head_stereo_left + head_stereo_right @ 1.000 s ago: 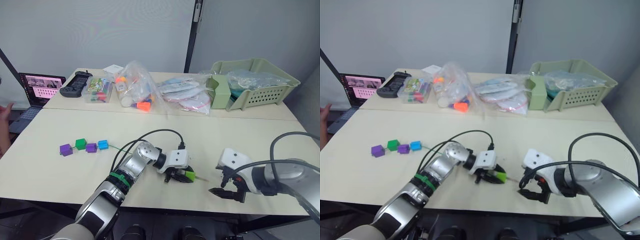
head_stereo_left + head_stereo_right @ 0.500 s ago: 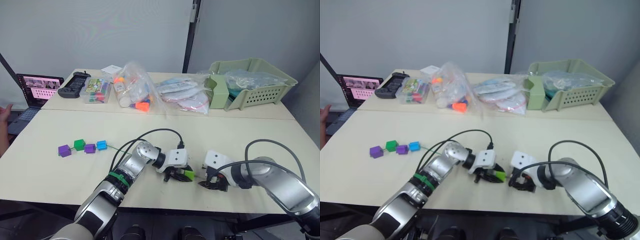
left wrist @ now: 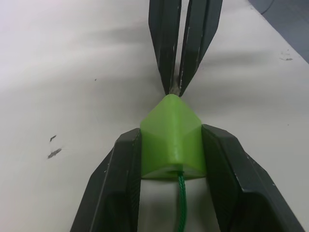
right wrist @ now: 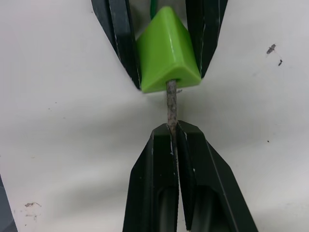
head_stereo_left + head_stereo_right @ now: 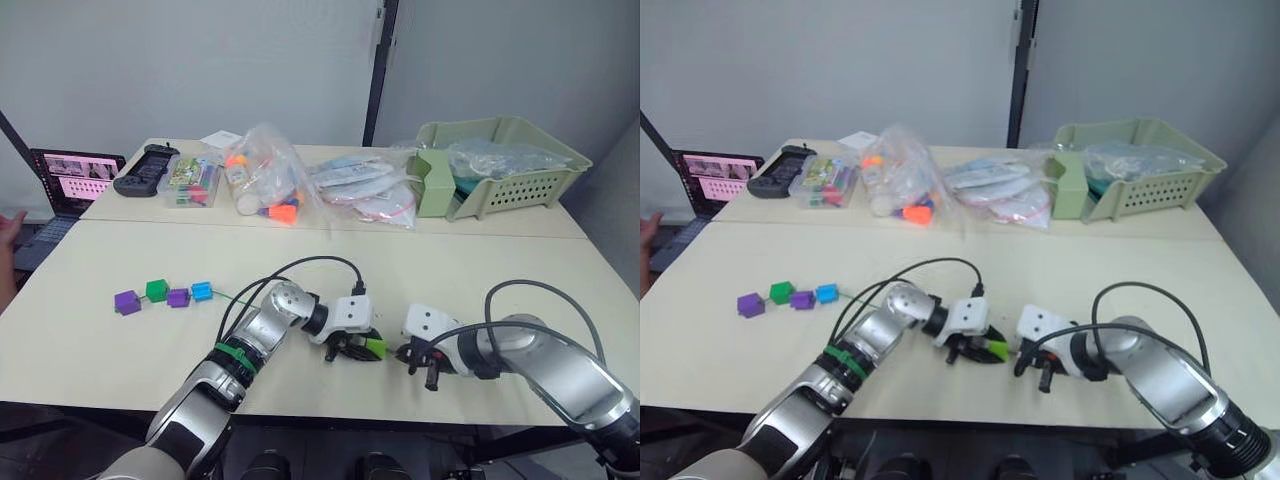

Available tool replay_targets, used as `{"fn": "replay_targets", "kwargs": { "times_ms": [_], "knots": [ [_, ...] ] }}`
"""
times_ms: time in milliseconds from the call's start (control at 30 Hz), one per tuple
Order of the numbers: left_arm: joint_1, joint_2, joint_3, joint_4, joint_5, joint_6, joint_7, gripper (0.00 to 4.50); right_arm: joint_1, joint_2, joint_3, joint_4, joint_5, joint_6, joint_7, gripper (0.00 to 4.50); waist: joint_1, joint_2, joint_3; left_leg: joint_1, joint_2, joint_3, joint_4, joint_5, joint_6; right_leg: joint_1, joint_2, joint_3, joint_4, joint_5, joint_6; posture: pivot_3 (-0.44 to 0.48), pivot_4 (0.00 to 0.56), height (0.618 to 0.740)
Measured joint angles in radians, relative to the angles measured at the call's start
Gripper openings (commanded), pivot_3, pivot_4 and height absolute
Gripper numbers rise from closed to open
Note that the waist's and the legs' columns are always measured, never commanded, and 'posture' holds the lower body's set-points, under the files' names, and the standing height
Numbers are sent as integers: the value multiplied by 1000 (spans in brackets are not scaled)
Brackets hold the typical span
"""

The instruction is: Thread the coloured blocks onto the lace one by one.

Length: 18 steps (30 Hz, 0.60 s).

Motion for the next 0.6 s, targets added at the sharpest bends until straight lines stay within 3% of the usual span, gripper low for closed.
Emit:
{"fn": "replay_targets", "kwargs": {
  "times_ms": [300, 600],
  "knots": [
    [0, 193, 71, -58, -45, 0, -100, 1346, -68, 1, 46, 27, -40, -2, 24, 0, -1, 0, 0, -1, 0, 0, 0, 0, 0, -2, 0, 0, 0, 0, 0, 0, 150, 737],
    [-79, 413, 169, 266, -28, -211, -133, 1346, -130, 1, 52, 38, -52, -3, 75, 0, 2, 0, 0, -7, 0, 1, 0, 0, 0, -9, -1, 0, 1, 0, 0, 0, 150, 737]
  ]
}}
